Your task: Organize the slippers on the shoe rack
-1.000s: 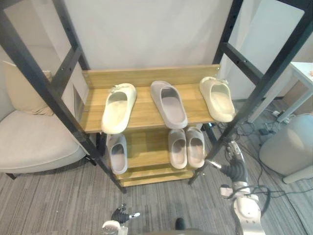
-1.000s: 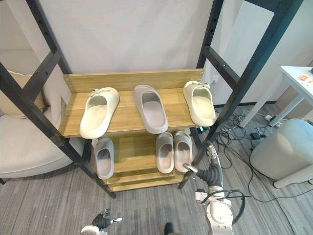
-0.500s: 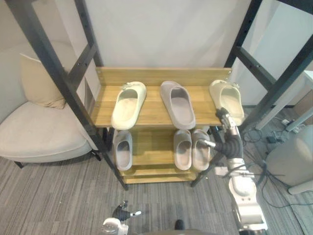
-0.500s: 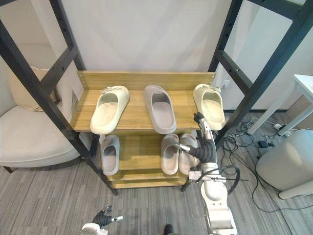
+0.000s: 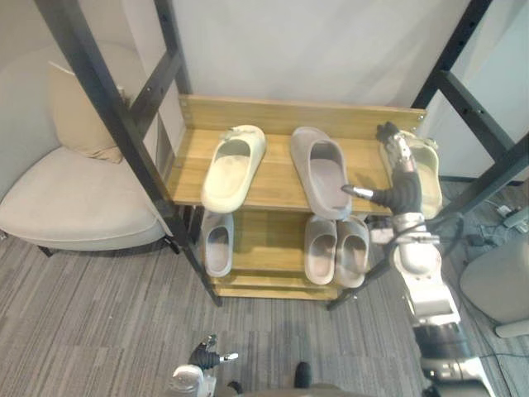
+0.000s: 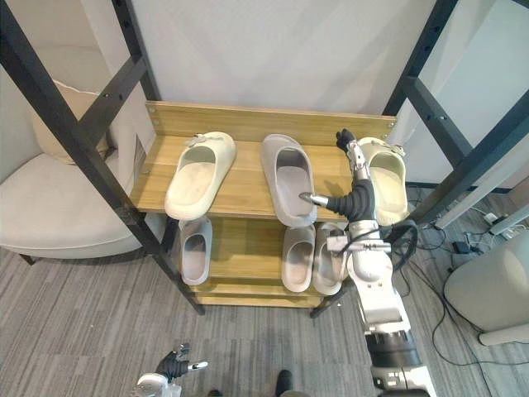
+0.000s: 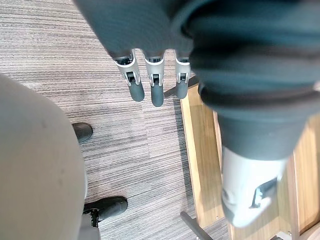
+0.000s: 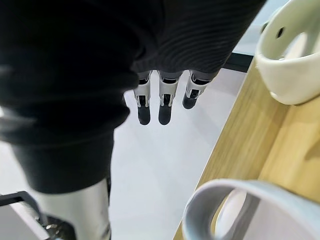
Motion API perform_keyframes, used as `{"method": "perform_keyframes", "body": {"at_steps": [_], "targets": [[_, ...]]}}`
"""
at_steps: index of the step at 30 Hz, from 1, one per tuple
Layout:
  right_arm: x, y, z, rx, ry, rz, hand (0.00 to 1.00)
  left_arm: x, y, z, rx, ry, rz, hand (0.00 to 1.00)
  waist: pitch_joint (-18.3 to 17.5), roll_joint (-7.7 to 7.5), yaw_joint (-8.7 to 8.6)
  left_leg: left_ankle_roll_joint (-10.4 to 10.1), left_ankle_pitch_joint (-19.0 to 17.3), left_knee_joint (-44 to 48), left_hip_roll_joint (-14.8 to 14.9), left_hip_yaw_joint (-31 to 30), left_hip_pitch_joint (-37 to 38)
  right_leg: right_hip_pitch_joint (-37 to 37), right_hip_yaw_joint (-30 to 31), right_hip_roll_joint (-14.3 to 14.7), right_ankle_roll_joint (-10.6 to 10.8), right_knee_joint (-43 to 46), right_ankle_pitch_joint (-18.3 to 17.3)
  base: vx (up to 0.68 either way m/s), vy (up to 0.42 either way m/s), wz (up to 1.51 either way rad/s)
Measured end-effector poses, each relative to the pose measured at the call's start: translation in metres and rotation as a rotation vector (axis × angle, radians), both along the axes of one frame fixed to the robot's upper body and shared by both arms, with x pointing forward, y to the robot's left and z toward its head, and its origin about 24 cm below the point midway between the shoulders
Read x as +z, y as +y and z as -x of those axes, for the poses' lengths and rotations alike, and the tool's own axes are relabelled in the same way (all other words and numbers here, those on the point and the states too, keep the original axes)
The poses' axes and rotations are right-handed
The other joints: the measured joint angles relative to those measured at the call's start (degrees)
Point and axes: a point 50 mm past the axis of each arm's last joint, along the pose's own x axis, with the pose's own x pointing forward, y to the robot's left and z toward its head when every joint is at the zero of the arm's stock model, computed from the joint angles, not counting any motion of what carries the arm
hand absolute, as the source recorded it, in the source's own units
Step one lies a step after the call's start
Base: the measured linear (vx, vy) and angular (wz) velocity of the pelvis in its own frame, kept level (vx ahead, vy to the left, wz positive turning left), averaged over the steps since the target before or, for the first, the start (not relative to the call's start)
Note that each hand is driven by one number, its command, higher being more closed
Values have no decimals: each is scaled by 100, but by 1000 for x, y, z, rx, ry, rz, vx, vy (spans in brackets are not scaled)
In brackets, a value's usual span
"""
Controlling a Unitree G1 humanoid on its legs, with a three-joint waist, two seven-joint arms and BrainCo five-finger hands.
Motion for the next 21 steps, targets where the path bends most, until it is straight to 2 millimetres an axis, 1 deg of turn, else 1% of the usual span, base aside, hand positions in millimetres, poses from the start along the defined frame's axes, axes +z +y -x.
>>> {"method": "perform_keyframes", "body": {"at_steps": [2,4,7,12,17,21], "targets": [[2,-2,-4,-16,4,13,0,0,0,0,0,-1,0,0,-1,-5,2,3,2,1,-1,-28,-20,-7,-32,-2,-1,0,1,9,-16,9],[4,-6,-14,-49,23,32,0,1,0,-1,0,-7,-1,0,7,-28,13,6,4,1,-3,-38,-41,-26,-40,-4,-2,0,2,3,-9,3],[3,-9,-22,-85,46,51,0,1,1,-1,1,-7,-1,0,18,-45,15,6,4,0,-6,-41,-44,-27,-44,-6,-2,0,2,0,0,0],[1,-13,-32,-124,84,62,0,2,3,-3,2,-17,-6,0,56,-108,21,13,10,1,-16,-47,-69,-47,-50,-14,-2,0,2,0,0,0],[0,-15,-42,-155,114,97,0,3,3,-4,3,-23,-6,0,72,-122,21,36,42,0,-64,-52,-171,-144,-56,-53,-3,1,3,0,0,0],[-8,-20,-50,-188,181,108,0,3,4,-4,17,-24,-1,0,77,-131,50,44,47,0,-82,-85,-181,-136,-91,-72,-5,1,5,-6,-12,4]]}}
